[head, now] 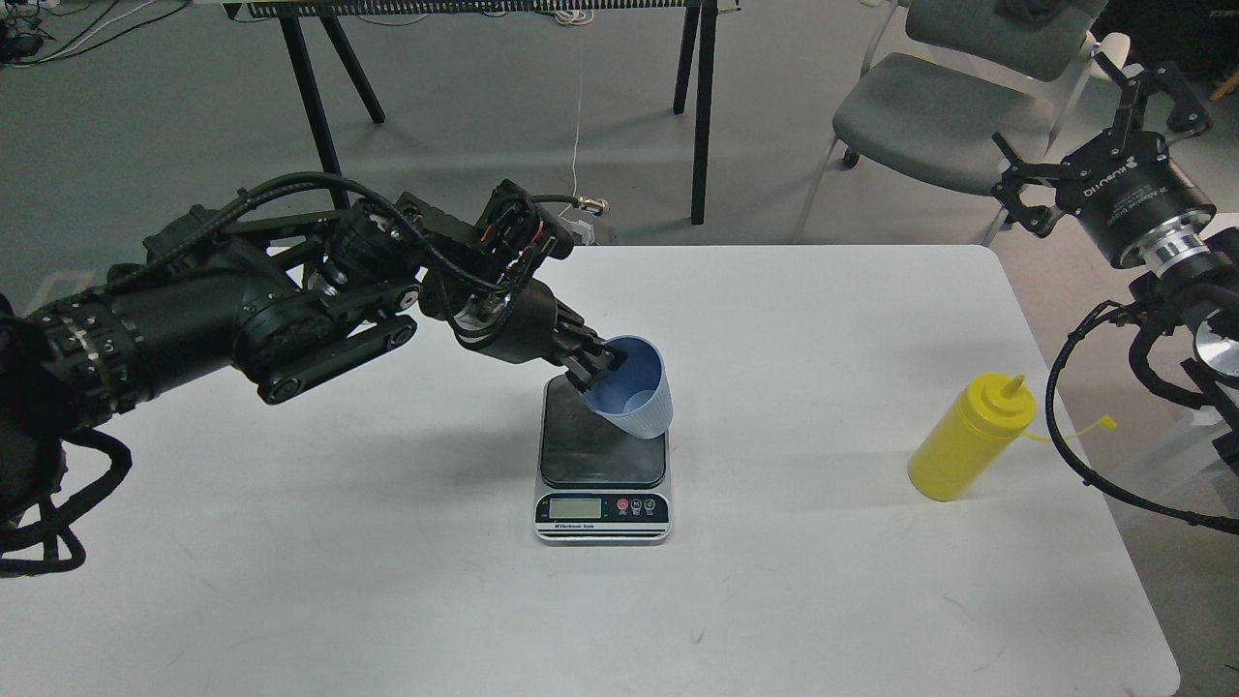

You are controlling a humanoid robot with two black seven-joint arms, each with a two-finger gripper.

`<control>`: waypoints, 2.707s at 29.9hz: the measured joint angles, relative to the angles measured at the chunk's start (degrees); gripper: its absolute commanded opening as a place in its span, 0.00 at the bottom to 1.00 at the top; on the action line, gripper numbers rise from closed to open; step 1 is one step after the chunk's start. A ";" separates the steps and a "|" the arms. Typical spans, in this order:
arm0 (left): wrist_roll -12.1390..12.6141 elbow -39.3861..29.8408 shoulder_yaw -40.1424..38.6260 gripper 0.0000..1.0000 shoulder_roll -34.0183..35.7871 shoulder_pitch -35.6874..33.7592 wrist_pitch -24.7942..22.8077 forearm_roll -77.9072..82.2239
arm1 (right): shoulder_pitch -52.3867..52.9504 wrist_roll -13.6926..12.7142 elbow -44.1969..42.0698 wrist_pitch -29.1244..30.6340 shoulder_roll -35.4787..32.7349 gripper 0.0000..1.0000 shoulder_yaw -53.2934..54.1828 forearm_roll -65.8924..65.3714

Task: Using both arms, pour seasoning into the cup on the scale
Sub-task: 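Lift the blue cup with the left gripper and carry it over the scale, then lower the cup onto the scale and open the left gripper, then withdraw the left arm away from the cup to rest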

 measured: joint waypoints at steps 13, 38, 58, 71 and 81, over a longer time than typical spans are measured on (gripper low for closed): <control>0.00 3.60 0.09 0.08 -2.38 0.51 -0.01 0.09 | 0.00 0.07 0.00 0.00 0.00 1.00 0.00 0.00; 0.00 3.78 -0.75 0.38 -2.32 -0.20 -0.01 -1.61 | -0.17 0.07 0.00 0.00 -0.01 1.00 -0.06 0.00; 0.01 23.08 -8.41 0.82 1.09 -12.19 -0.01 -40.03 | -0.68 0.09 0.16 0.00 -0.56 1.00 0.27 0.00; 0.01 48.44 -10.09 0.83 1.61 -2.24 0.00 -102.68 | -1.73 -0.09 0.76 0.00 -3.19 1.00 1.79 1.64; 0.01 48.70 -18.19 0.87 3.23 2.71 0.00 -105.83 | -9.00 -1.23 3.42 0.00 -10.39 1.00 3.15 19.37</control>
